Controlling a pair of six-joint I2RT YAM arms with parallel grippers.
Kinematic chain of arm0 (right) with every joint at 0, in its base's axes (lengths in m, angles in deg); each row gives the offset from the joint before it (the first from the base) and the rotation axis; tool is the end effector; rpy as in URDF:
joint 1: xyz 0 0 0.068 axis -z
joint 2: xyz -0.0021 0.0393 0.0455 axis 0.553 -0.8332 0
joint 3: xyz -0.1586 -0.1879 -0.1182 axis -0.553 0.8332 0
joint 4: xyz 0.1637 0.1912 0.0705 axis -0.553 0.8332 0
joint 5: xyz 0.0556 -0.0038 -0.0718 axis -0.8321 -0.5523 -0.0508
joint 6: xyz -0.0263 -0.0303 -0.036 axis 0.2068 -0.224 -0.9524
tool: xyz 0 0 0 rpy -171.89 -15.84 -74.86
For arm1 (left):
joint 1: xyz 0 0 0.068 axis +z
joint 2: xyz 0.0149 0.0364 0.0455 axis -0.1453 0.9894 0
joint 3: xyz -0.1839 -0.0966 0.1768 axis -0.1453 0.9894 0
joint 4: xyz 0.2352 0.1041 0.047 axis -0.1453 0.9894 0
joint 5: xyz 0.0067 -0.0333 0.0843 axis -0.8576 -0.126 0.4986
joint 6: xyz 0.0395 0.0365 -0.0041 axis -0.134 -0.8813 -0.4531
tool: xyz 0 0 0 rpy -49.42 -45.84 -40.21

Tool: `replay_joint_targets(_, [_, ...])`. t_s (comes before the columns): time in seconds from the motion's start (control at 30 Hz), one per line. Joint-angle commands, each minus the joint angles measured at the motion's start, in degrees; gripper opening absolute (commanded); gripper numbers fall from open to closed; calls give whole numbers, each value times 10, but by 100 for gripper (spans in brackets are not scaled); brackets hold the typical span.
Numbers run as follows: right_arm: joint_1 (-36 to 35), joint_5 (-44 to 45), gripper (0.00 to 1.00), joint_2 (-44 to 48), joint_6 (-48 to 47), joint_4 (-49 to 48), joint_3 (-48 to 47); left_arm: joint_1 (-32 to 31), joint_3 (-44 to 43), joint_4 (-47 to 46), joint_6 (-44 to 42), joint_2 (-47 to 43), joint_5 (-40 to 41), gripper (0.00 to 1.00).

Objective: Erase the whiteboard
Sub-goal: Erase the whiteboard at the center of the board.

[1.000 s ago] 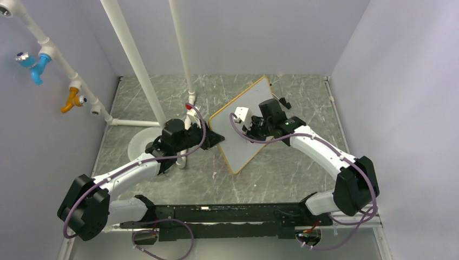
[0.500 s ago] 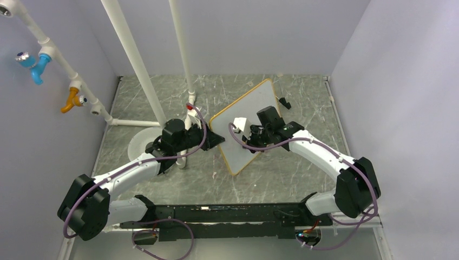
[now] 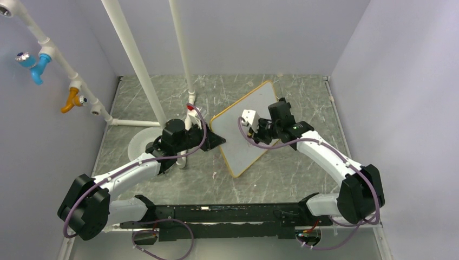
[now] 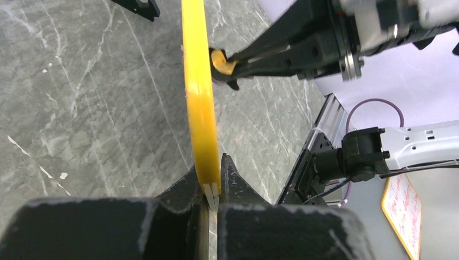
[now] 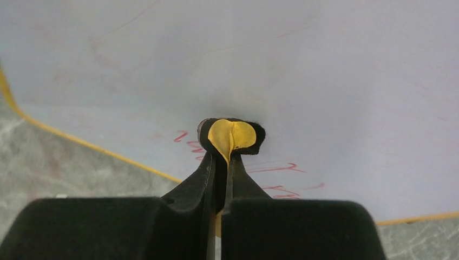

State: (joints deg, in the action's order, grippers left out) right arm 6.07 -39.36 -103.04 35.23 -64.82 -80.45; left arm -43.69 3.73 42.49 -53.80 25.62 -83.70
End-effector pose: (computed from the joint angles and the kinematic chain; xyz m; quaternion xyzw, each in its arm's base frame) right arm 0.2464 0.1432 0.2668 -0.5512 0.7236 0.1400 0.3912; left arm 0.2056 -0.1644 0.2555 0.1479 0.7551 -0.4888 0.4110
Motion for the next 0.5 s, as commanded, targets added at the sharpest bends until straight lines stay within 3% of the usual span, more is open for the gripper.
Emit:
replay_joint_targets(0.0, [-18, -88, 0, 28, -121, 55, 53, -15, -38, -57, 23, -6, -125, 0])
replay_joint_targets(0.27, [-32, -33, 0, 54, -184, 7, 91, -14, -51, -72, 52, 24, -140, 0])
replay_joint_targets(0.37, [-20, 37, 0, 53, -186, -41, 40, -12, -61, -38, 40, 27, -134, 0])
replay_joint_targets(0.47, [2, 41, 0, 49, -174, -55, 2, -12, -67, -19, 34, 26, -130, 0])
